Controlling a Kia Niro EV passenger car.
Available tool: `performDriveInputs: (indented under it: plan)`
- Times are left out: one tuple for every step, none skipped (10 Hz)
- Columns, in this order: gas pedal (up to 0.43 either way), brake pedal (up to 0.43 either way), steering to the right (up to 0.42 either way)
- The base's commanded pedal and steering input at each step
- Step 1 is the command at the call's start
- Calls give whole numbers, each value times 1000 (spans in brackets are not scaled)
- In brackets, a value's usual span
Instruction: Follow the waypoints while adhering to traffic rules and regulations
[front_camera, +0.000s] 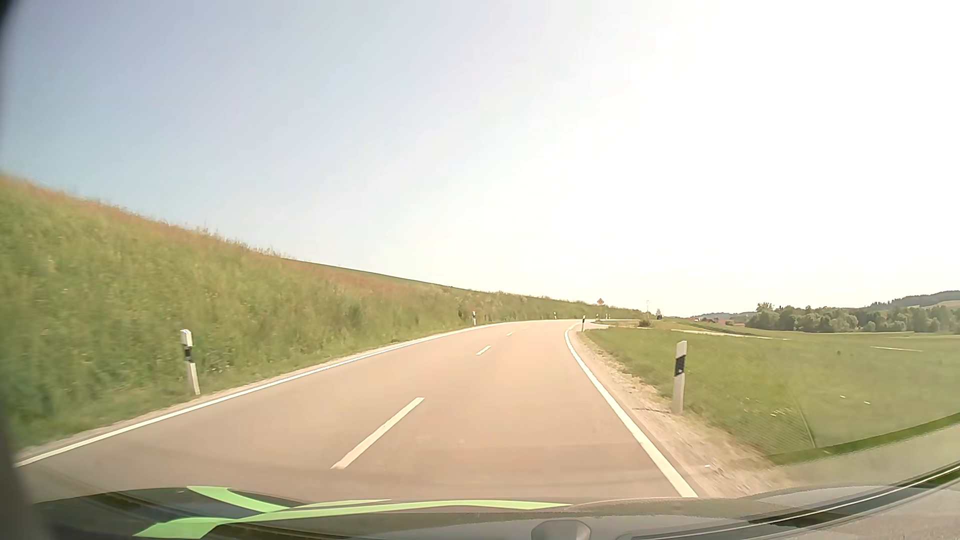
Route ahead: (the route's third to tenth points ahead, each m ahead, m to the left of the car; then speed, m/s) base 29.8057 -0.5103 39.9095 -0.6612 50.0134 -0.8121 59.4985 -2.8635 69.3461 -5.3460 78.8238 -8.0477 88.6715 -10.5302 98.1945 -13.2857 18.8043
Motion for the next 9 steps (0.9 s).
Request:
performDriveInputs:
  plan:
    - [138, 0, 8]
    - [138, 0, 11]
    - [138, 0, 13]
    - [138, 0, 13]
    - [138, 0, 12]
    - [138, 0, 11]
    - [138, 0, 11]
    - [138, 0, 12]
    - [138, 0, 13]
